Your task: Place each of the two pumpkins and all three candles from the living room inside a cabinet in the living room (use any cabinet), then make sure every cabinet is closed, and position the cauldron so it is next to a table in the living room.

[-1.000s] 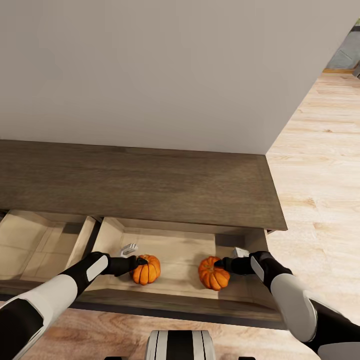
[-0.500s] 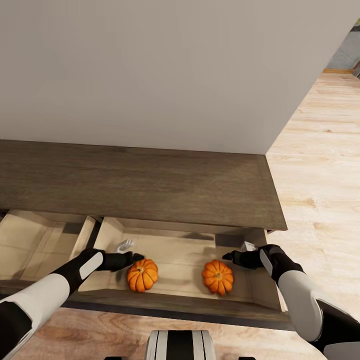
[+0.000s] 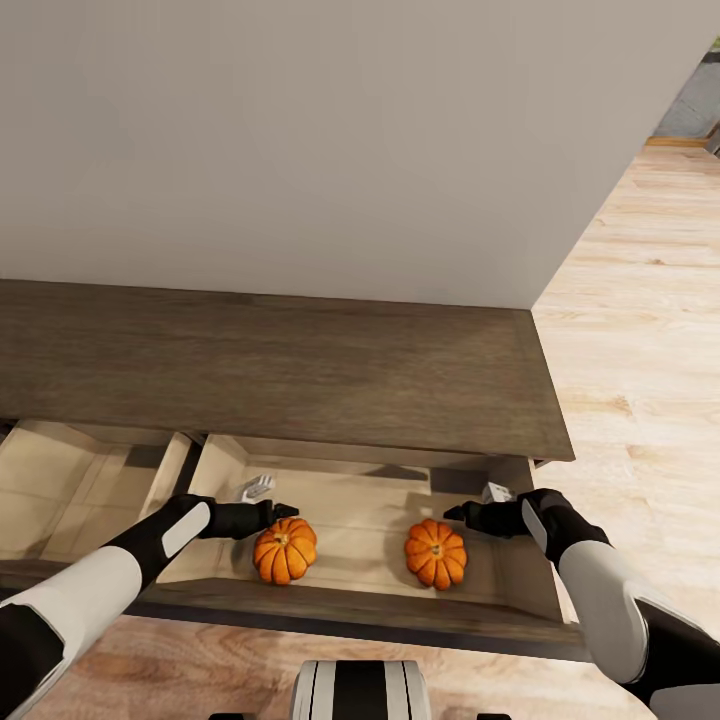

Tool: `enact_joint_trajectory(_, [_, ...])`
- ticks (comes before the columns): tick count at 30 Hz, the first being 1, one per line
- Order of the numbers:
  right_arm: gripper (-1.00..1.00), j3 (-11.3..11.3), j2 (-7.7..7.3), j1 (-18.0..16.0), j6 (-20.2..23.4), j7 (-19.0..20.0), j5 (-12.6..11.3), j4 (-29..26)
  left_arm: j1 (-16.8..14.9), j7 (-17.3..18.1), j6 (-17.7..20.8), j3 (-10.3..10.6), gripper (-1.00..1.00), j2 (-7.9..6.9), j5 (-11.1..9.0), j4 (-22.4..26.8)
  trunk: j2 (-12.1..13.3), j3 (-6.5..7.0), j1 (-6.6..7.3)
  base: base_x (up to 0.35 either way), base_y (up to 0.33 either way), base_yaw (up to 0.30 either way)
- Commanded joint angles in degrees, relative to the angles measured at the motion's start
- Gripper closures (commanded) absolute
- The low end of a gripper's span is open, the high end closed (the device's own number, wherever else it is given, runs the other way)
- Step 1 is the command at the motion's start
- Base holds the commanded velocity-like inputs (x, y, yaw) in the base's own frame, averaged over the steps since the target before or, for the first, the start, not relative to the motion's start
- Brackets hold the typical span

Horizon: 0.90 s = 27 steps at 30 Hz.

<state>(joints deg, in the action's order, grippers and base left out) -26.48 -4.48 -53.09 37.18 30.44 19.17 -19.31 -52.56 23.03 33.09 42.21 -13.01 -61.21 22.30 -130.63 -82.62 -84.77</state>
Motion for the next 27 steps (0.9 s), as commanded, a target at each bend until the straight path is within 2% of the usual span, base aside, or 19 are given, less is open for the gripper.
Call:
enact_joint_trajectory(1, [-1.00,0.01,0.00,0.00,0.00,0.02,-0.01,0.11,0.00,0.00,0.15,-0.04,-1.00,0.05,-0.03,0.01,0.00,0.00,0.00,0.000,0.000,0.000])
enact_joint_trajectory(5, [-1.00,-0.05,0.40,0.00,0.00,0.12,-0.01,0.45,0.09,0.07,0.30,-0.26,-1.00,0.50,-0.34,0.59,0.80,0.36,0.44,0.000,0.000,0.000])
enact_joint_trajectory(9, [-1.00,-0.06,0.53,0.00,0.00,0.22,-0.01,0.50,0.23,-0.21,0.45,-0.14,-1.00,2.12,-0.39,3.07,2.41,1.08,1.32,0.000,0.000,0.000])
enact_joint_trajectory(17, [-1.00,0.02,0.46,0.08,0.03,3.44,0.23,0.69,0.26,-0.41,0.52,-0.04,-1.00,4.42,-0.19,2.77,5.61,2.51,3.07,0.000,0.000,0.000])
enact_joint_trajectory(27, [-1.00,0.02,0.43,0.09,0.09,4.81,0.25,2.55,0.28,-0.44,0.55,0.01,-1.00,4.53,-0.25,2.49,9.63,4.31,5.27,-0.003,0.002,0.000])
